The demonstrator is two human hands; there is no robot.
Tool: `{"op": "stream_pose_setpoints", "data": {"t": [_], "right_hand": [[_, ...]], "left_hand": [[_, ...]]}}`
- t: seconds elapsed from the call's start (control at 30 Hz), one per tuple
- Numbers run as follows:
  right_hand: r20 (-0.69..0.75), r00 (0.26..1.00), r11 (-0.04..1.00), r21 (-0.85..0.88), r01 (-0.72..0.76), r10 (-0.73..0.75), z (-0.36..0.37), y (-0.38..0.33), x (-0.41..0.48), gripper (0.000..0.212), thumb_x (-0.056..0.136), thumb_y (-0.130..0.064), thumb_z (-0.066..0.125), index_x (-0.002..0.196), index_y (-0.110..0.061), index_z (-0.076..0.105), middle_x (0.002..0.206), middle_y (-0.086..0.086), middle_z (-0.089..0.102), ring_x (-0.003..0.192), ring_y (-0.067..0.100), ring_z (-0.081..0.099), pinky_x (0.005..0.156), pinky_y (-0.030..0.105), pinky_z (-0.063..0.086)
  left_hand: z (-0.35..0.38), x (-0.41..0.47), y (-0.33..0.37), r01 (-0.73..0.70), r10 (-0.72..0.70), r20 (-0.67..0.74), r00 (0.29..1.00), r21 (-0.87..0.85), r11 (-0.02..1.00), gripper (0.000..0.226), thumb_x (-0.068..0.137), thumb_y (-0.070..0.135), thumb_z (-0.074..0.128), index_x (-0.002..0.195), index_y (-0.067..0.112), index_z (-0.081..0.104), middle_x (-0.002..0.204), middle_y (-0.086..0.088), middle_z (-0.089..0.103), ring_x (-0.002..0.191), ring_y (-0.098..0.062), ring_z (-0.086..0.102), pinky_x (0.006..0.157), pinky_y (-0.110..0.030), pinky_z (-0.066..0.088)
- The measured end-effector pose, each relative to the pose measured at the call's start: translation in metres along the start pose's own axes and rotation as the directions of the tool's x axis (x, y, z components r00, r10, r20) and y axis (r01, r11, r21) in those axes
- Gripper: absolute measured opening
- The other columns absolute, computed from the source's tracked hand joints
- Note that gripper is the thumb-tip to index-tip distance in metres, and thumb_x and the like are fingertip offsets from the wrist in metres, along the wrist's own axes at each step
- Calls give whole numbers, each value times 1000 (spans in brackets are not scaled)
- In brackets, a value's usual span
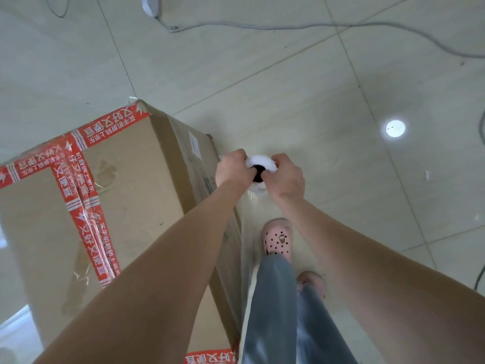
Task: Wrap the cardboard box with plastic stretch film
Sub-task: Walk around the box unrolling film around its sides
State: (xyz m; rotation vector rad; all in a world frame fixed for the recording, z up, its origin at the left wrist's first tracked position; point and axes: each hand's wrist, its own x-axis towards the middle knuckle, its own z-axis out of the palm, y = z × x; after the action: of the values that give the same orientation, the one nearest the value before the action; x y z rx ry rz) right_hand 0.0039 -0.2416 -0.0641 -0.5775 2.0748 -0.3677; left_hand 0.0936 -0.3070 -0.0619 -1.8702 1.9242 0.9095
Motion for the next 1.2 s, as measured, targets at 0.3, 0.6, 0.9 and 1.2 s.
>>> {"op": "stream_pose_setpoints", "data": {"t": [0.3,0.6,0.9,1.2], "right_hand": [[100,989,981,151,-123,108,20,-37,19,44,87,-18,51,131,-16,46,115,10,61,98,30,61,83,36,51],[99,978,968,156,-199,185,13,-46,30,31,81,-22,59,108,-13,48,88,2,56,74,24,61,66,37,54],[99,994,978,-200,57,-37,-6,-86,57,38,83,-22,56,121,-23,52,105,3,64,95,27,61,70,31,43],[204,978,994,-87,60,-41,10,-127,79,62,84,-35,62,138,-18,36,122,8,58,104,27,58,76,29,39]], "left_hand": [[-22,25,-12,57,-51,87,995,-67,996,36,84,29,61,113,9,53,102,-9,61,81,-24,55,57,-28,41],[-38,48,20,-416,375,182,909,361,835,34,84,9,50,116,18,54,110,-4,56,98,-27,58,63,-31,37],[-61,68,14,-113,107,62,992,100,988,20,82,15,53,100,7,52,98,-11,58,87,-31,58,62,-33,42],[-74,86,-10,432,-446,66,892,-413,802,34,81,27,60,108,7,58,101,-9,65,93,-27,64,72,-32,53]]}}
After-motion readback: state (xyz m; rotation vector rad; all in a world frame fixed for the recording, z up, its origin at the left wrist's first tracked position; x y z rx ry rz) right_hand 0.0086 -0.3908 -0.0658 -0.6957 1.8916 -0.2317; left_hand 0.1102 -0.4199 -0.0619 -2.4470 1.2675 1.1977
